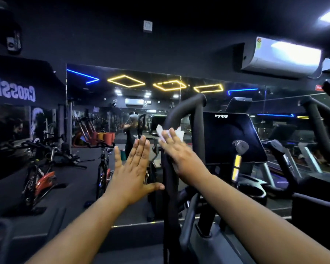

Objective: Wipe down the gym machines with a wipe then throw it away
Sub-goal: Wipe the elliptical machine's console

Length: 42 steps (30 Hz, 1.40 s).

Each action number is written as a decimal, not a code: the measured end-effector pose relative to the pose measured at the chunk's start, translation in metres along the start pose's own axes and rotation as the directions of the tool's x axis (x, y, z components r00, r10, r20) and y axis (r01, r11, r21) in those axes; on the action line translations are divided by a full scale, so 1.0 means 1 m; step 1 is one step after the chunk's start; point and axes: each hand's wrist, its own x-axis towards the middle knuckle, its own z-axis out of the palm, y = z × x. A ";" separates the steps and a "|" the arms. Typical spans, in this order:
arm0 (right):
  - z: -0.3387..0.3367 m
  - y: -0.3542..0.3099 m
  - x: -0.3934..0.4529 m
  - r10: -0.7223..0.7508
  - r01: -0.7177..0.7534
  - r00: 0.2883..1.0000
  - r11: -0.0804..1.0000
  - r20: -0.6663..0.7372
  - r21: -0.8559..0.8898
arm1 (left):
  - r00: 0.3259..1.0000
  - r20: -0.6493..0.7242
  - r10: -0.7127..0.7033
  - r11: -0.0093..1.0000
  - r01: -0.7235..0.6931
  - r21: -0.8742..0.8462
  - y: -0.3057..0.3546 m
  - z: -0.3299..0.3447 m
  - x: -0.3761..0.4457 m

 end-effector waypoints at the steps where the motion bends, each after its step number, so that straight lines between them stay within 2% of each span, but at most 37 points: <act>1: 0.008 -0.005 -0.017 -0.047 0.048 0.998 0.998 0.033 -0.028 | 0.999 0.016 0.030 0.999 -0.030 -0.025 -0.003 0.001 -0.004; 6: 0.029 -0.027 -0.094 -0.188 0.195 0.960 0.981 0.206 -0.013 | 0.972 0.056 0.226 0.967 -0.217 -0.135 -0.009 0.001 -0.008; 8: 0.031 -0.035 -0.119 -0.230 0.238 0.935 0.971 0.271 0.002 | 0.963 0.073 0.260 0.959 -0.248 -0.139 -0.005 0.003 -0.010; 11: 0.020 -0.034 -0.135 -0.285 0.276 0.918 0.958 0.276 0.072 | 0.960 0.060 0.275 0.952 -0.263 -0.155 0.004 0.005 -0.006; 12: 0.014 -0.030 -0.133 -0.249 0.232 0.937 0.968 0.243 0.095 | 0.959 0.046 0.279 0.950 -0.268 -0.162 0.007 0.006 -0.003; 14: 0.006 -0.019 -0.125 -0.058 0.048 0.994 0.993 0.093 0.109 | 0.960 0.017 0.281 0.949 -0.275 -0.151 0.012 0.010 0.003; 16: 0.010 -0.020 -0.115 0.161 -0.159 0.987 0.978 -0.007 0.137 | 0.962 -0.013 0.274 0.952 -0.273 -0.136 0.018 0.016 0.009; 18: 0.029 -0.037 -0.113 0.287 -0.280 0.957 0.950 -0.030 0.140 | 0.966 -0.052 0.254 0.954 -0.259 -0.148 0.025 0.020 0.014; 23: 0.076 -0.088 -0.165 0.324 -0.296 0.942 0.924 -0.084 0.242 | 0.971 -0.136 0.198 0.958 -0.221 -0.182 0.036 0.028 0.010; 27: 0.102 -0.121 -0.215 0.371 -0.345 0.928 0.881 -0.020 0.324 | 0.949 -0.100 0.300 0.949 -0.308 -0.074 0.055 0.039 -0.002; 30: 0.108 -0.129 -0.237 0.413 -0.376 0.911 0.833 -0.005 0.407 | 0.954 -0.106 0.279 0.958 -0.285 -0.044 0.066 0.049 -0.011; 34: 0.113 -0.124 -0.270 0.413 -0.394 0.911 0.863 0.004 0.316 | 0.959 -0.112 0.259 0.966 -0.260 0.009 0.068 0.047 -0.012; 35: 0.117 -0.120 -0.280 0.481 -0.469 0.876 0.839 0.024 0.276 | 0.961 -0.112 0.254 0.967 -0.253 0.022 0.069 0.047 -0.013; 37: 0.121 -0.109 -0.292 0.644 -0.656 0.748 0.684 0.160 0.319 | 0.968 -0.106 0.228 0.974 -0.225 0.034 0.073 0.047 -0.015; 38: 0.121 -0.101 -0.295 0.664 -0.703 0.708 0.634 0.240 0.321 | 0.973 -0.102 0.210 0.978 -0.207 0.035 0.076 0.047 -0.016; 40: 0.120 -0.079 -0.300 0.611 -0.720 0.694 0.607 0.381 0.337 | 0.978 -0.104 0.182 0.983 -0.181 0.024 0.079 0.047 -0.017; 42: 0.117 -0.055 -0.294 0.578 -0.741 0.672 0.513 0.464 0.434 | 0.979 -0.116 0.170 0.985 -0.169 0.019 0.079 0.047 -0.017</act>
